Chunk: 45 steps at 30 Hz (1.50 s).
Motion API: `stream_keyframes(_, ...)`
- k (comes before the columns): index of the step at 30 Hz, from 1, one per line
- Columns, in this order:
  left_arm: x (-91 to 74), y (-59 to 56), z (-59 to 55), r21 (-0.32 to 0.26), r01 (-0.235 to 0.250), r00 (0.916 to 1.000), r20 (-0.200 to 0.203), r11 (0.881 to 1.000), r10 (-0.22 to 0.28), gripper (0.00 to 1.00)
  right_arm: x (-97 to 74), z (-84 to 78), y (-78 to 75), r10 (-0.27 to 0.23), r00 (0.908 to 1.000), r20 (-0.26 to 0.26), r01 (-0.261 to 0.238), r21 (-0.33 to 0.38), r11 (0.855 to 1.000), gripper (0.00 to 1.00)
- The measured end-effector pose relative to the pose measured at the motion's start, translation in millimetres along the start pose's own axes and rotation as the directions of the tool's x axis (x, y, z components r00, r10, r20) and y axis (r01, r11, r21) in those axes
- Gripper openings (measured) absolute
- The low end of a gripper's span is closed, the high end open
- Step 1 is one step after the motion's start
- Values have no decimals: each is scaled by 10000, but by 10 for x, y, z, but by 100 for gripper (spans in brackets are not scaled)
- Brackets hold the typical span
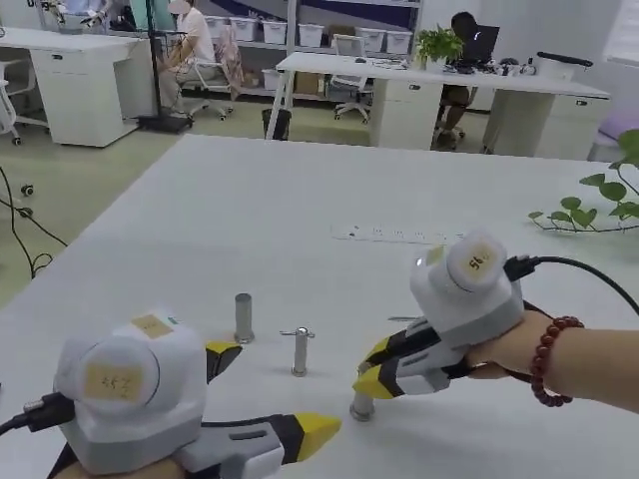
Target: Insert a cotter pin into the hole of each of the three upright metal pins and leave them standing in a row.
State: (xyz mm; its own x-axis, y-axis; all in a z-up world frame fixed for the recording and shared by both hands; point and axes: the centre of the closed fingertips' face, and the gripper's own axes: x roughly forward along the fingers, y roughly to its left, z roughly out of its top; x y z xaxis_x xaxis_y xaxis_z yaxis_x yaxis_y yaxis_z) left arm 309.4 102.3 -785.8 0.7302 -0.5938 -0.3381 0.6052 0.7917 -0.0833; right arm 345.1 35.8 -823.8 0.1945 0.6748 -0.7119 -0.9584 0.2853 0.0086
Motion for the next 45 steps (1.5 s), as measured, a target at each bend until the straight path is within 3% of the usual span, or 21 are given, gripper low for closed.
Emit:
stream_keyframes(11,37,-33,11,117,75,10000,-44,9999,-74,79,-5,1,19,140,9999,77,-138,-233,9996,15)
stream_keyframes(15,38,-39,5,166,88,9999,-87,9998,-87,79,-22,17,-5,51,9998,178,-50,-63,10000,21)
stream_keyframes(29,35,-31,33,56,-4,10000,-28,10000,4,82,-240,101,-16,424,9970,641,-467,666,9967,28)
stream_keyframes(37,25,-53,44,-5,-6,10000,49,10000,6,84,-407,100,-283,-8,9953,970,-104,1144,9934,28)
stream_keyframes(45,21,-97,60,46,34,10000,62,10000,-34,87,-363,-100,-532,-389,9982,454,318,1482,9884,28)
